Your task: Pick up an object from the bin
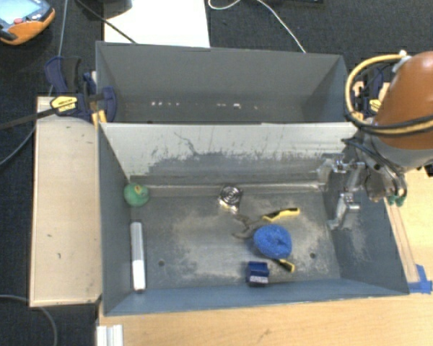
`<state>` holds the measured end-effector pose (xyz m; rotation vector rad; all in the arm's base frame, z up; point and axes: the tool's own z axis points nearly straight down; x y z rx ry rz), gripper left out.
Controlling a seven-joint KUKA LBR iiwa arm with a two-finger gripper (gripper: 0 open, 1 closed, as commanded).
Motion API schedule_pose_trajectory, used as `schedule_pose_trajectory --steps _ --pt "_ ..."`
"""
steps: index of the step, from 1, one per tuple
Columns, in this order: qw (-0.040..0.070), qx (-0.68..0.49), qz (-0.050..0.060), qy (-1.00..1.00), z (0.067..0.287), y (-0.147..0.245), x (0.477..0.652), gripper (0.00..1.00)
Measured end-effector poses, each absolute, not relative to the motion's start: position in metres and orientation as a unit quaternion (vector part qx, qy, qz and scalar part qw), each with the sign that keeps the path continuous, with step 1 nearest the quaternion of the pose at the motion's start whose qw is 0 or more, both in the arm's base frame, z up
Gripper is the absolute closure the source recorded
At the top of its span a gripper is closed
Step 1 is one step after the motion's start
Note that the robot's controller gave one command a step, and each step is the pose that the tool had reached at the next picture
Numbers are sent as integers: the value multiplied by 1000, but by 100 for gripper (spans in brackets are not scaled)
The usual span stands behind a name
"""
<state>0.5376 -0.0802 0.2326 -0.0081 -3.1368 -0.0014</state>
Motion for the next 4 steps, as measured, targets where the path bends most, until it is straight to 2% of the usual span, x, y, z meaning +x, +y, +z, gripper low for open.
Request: schedule_pose_trajectory --steps 1,2,3,4 --pt "4 -148 -1 -989 155 -28 502 0" --pt "5 -57 -2 -998 71 18 500 0" --pt "4 -71 -1 -997 78 -34 493 0" --pt "3 -67 -2 -998 77 -31 493 100"
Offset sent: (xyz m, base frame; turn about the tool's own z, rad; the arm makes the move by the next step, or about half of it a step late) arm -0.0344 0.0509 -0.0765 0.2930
